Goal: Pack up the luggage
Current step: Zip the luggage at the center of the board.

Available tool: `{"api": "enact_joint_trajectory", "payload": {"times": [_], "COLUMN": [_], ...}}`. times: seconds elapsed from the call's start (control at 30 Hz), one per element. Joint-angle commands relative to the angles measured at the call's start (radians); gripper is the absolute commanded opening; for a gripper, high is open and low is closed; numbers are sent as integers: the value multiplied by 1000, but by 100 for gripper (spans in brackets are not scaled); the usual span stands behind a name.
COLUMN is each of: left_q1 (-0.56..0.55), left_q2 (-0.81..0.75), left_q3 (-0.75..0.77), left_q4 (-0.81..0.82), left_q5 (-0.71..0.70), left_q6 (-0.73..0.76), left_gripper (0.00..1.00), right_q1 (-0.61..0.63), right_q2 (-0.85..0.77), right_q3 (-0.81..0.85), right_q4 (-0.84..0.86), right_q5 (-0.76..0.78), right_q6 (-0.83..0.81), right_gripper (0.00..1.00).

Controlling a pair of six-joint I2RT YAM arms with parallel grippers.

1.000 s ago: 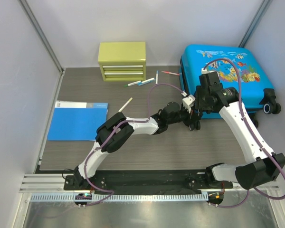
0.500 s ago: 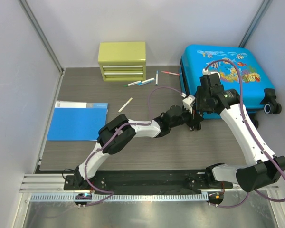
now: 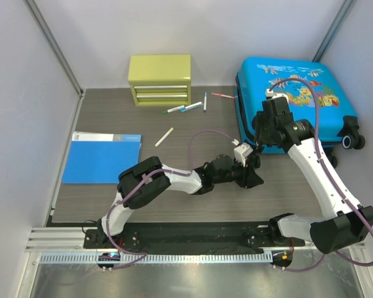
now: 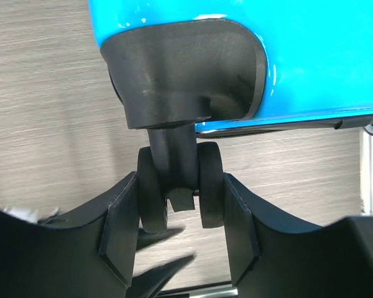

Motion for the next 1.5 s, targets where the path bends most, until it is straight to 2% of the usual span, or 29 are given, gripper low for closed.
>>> {"api": "enact_joint_trajectory", "payload": {"times": [0.0,0.03,0.07,0.23,0.4,0.57,0.7,0.83,0.87,0.9,0.93,1.03,1.13,1.23,1.3,1.47], "left_q1": [35,46,52,99,122,122,122,122,122,122,124,130,138,144,151,162], "left_q2": [-191,-249,-286,-489,-674,-718,-686,-600,-580,-562,-522,-471,-426,-397,-367,-278], "left_q3": [-106,-145,-162,-277,-285,-184,-115,-22,1,49,73,164,224,267,305,394], "left_q4": [-46,-77,-109,-352,-649,-859,-848,-828,-832,-841,-848,-875,-903,-941,-961,-1039], "left_q5": [6,-9,-14,-21,-83,-123,-91,-71,-67,-67,-57,-44,-49,-70,-77,-51], "left_q6": [2,7,10,40,74,39,34,94,109,120,122,116,99,85,73,43], "left_gripper": [41,47,50,51,54,58,65,70,72,72,73,75,77,80,81,82], "right_q1": [-29,-29,-29,10,106,194,234,244,244,244,243,241,234,208,194,143], "right_q2": [-111,-111,-111,-113,-93,-67,-49,-47,-44,-42,-45,-79,-137,-176,-199,-327], "right_q3": [21,16,16,-2,-9,-1,7,11,17,28,36,57,68,79,65,-47], "right_q4": [230,236,235,266,313,332,341,335,324,294,277,198,129,51,-13,-38], "right_q5": [137,99,82,31,71,113,111,91,90,90,103,146,202,225,245,219], "right_q6": [49,44,44,88,141,174,213,246,250,262,266,280,294,303,306,316], "right_gripper": [1,1,1,1,1,1,1,3,19,29,48,72,89,98,99,100]}}
